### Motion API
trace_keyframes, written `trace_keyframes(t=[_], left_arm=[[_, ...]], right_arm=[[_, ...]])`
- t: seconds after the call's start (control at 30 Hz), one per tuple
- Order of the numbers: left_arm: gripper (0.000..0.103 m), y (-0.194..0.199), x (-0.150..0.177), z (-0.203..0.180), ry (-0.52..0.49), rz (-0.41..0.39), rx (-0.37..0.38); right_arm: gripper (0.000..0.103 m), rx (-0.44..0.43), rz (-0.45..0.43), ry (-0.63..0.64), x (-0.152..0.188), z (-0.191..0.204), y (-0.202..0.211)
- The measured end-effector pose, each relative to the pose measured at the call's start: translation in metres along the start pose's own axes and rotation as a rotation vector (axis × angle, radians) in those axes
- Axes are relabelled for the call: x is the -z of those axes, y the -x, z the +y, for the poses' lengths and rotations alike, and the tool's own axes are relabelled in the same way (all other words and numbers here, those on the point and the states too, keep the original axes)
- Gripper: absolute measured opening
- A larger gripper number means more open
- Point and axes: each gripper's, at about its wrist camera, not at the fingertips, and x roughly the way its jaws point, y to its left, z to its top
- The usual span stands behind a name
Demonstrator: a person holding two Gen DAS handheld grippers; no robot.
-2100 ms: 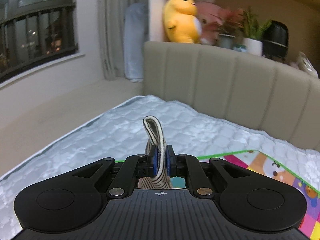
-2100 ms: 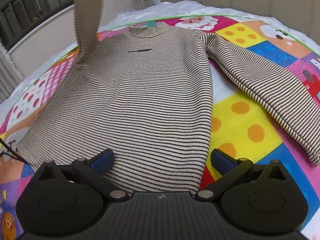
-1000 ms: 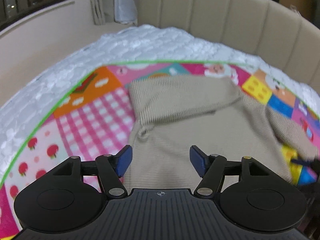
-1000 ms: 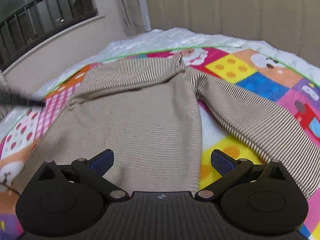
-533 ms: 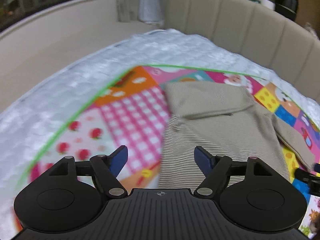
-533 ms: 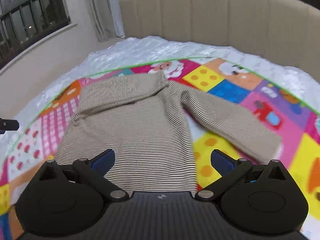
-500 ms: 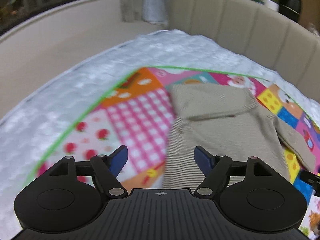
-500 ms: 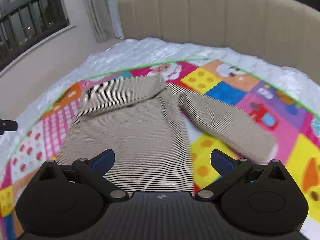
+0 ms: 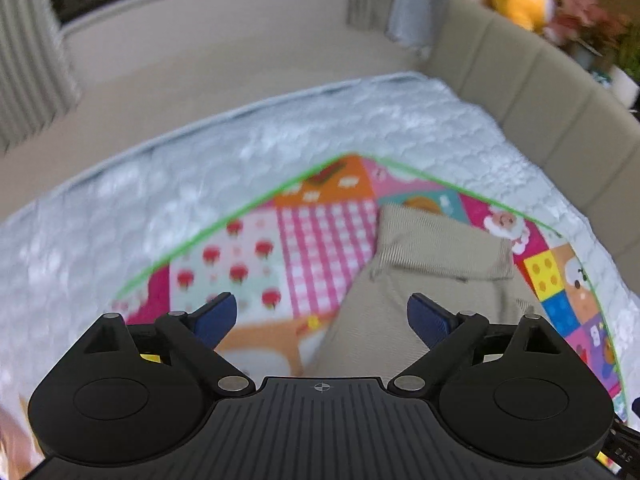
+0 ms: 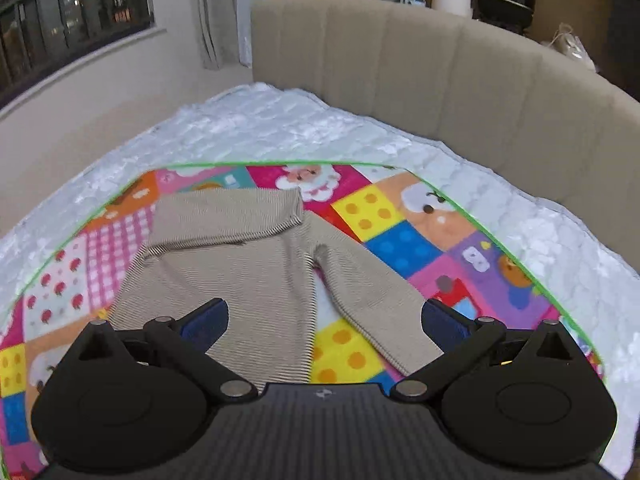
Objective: Fold clothes
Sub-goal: 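Move the right gripper to the cuff of the other sleeve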
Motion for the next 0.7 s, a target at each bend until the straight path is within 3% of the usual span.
trace_keyframes(t=[0.37, 0.53, 0.7], left_arm=[[0.097, -0.026, 0.014, 0.035, -0.025, 0.052, -0.046], [0.097, -0.06, 0.0, 0.031, -0.051, 0.094, -0.049], [0.098, -0.09, -0.027, 0.018, -0.124, 0.057, -0.002]], right_arm=[[0.103, 0.077, 0.19, -0.003, 0.04, -0.002, -0.006], [0.103, 0.271, 0.317, -0.037, 0.058, -0.021, -0.012], [0.103, 0.432, 0.341, 0.124, 0.067, -0.034, -0.041]])
